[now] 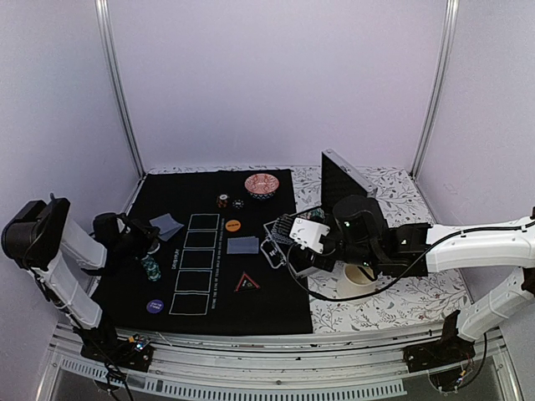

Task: Distribute texas hold em gaming equipment
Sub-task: Distribute the poker card in the dealer area.

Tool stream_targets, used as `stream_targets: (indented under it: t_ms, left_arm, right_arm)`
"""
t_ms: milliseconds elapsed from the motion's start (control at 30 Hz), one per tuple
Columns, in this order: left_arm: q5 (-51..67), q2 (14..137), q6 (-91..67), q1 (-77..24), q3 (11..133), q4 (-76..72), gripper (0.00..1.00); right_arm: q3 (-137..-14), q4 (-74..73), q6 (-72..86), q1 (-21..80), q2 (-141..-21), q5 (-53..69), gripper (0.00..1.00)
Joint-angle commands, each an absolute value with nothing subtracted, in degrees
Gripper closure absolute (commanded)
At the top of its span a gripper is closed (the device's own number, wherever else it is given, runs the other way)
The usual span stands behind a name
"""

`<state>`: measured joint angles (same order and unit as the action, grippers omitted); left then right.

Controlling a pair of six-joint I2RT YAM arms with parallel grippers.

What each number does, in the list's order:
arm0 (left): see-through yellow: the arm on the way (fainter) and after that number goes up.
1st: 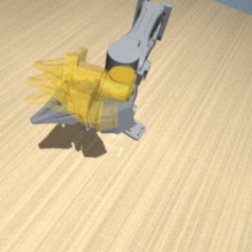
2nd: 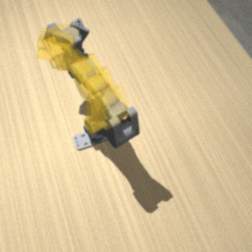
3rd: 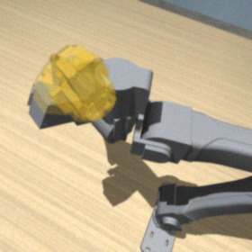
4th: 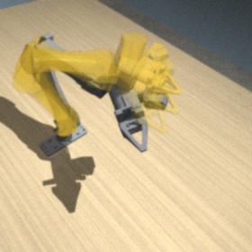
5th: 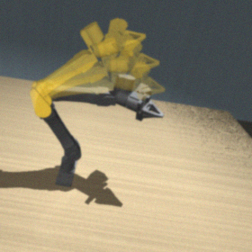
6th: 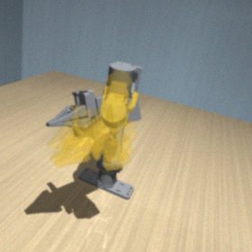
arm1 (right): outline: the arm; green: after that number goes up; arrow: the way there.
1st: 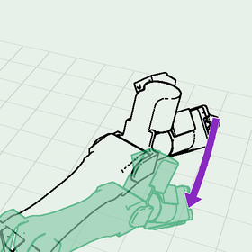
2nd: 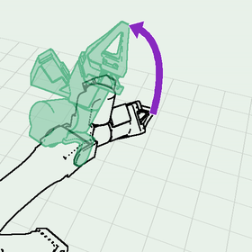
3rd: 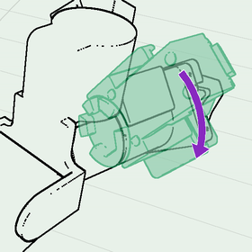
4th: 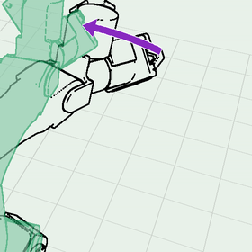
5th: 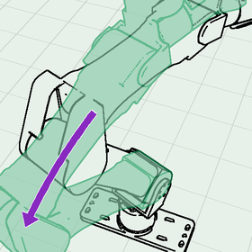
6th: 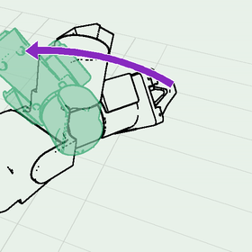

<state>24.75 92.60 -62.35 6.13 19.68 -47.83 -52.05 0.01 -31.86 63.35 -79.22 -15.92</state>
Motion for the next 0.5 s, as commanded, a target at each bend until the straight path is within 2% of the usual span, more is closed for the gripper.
stream_targets:
  t_ms: [0,267,300,400,467]
  left_arm:
    - [27.1,98.1,-65.8,6.8,21.5,-56.1,1.00]
    - [25.4,103.9,-68.2,6.8,20.1,-60.5,1.00]
    - [25.4,104.2,-68.3,6.8,20.0,-60.6,0.97]
    - [25.6,104.5,-68.2,6.8,19.8,-60.9,0.76]
    - [25.8,104.3,-68.3,6.8,19.5,-60.6,0.71]
  right_arm:
    - [-52.2,0.0,-30.7,63.2,-77.9,-16.2,0.57]
    - [-53.1,-1.2,-30.7,63.2,-78.3,-16.7,0.57]
    - [-53.4,-1.3,-30.7,63.2,-78.3,-16.7,0.57]
    - [-53.9,-1.5,-30.8,63.2,-78.6,-16.7,0.57]
    - [-54.2,-1.6,-30.8,63.2,-78.8,-16.7,0.57]
